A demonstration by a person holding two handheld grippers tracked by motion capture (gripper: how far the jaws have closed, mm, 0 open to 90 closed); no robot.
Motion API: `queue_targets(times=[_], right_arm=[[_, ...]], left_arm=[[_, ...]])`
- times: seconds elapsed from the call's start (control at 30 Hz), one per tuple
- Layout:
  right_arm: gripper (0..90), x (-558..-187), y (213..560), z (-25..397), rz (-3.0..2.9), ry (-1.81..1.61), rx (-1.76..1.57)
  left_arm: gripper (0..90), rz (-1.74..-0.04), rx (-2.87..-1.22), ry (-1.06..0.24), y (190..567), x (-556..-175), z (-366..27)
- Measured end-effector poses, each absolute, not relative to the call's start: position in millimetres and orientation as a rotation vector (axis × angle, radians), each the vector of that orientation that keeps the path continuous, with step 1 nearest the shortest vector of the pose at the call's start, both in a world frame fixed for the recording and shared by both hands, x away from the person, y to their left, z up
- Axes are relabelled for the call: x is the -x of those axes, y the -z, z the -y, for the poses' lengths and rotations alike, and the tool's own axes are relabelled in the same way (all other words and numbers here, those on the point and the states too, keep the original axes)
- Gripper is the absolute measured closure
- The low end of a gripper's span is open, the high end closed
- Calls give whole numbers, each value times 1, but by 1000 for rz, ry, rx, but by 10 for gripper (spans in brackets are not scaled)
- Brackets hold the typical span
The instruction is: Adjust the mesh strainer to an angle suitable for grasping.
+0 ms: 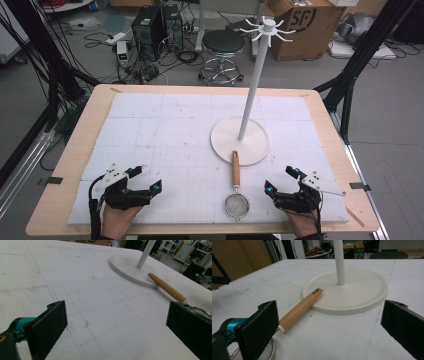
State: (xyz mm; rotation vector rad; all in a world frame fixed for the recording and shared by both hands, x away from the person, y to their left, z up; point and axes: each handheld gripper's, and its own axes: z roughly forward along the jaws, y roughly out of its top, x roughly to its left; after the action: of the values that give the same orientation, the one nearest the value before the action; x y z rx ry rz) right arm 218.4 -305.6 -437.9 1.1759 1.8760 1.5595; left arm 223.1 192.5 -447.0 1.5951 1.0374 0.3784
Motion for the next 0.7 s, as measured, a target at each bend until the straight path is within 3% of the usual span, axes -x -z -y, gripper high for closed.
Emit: queue_targets(times=[0.23, 0.37, 0.47, 0.5, 0.7], right_arm=[[11, -220, 438, 305, -1885, -1560, -1176], [183, -219, 437, 304, -1886, -1558, -1181], [216, -220, 436, 302, -1888, -1548, -1198], [287, -221, 437, 300, -1904, -1544, -1203], [428, -222, 438, 293, -1968, -1532, -1176]], left_arm=[[41, -1030, -1595, -374, 447, -224, -193], [41, -1023, -1591, -378, 447, -222, -193], [41, -1019, -1591, -383, 446, -218, -195], [41, -1014, -1584, -386, 446, -217, -197], [41, -1021, -1582, -383, 446, -217, -199]])
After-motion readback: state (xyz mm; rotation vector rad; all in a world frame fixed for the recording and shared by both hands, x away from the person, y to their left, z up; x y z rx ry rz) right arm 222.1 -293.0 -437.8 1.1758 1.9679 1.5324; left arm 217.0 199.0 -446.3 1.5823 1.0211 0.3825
